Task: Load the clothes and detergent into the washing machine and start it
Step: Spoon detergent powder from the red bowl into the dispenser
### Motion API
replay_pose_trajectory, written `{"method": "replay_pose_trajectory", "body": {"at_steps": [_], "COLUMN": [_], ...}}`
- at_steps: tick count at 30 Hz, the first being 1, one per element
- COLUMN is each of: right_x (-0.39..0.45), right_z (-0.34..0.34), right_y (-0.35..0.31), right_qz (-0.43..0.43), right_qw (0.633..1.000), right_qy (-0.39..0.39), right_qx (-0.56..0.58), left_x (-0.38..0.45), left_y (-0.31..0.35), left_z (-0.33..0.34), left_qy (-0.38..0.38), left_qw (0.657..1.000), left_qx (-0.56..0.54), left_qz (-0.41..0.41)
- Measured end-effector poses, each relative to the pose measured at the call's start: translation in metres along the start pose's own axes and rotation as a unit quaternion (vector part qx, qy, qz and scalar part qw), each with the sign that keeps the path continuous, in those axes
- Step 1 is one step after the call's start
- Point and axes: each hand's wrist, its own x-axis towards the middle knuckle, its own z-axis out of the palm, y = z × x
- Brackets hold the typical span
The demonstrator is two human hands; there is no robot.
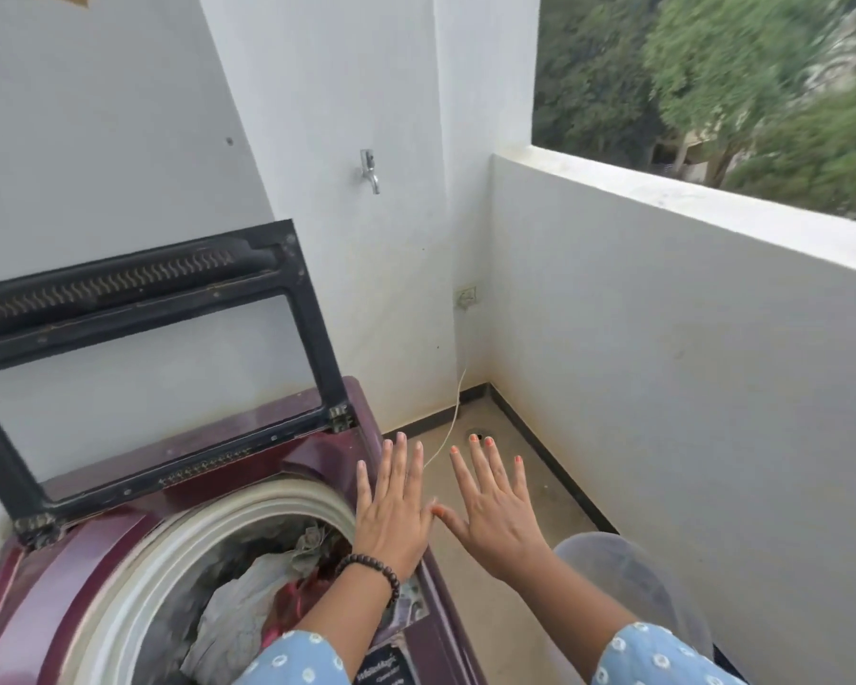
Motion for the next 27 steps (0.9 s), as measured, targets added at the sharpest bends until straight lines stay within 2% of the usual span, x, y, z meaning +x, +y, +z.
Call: {"method": "replay_pose_trajectory", "body": {"at_steps": [12, 27], "right_x": [-0.044, -0.148], "right_z": [-0.016, -0.069], "right_y": [0.118, 0.262], "right_qz": [0.152, 0.351], "right_qw": [0.985, 0.929], "right_qy": [0.068, 0.113], "right_qx": [0.042, -0.002], "left_x": [0.052, 0.095], "left_y": [0.115, 0.306], "left_z": [-0.007, -0.035], "left_qy": [-0.010, -0.032], "left_qw": [0.992, 0.951], "left_qx": [-0.026, -0.055], "left_qz": [0.127, 0.301]}}
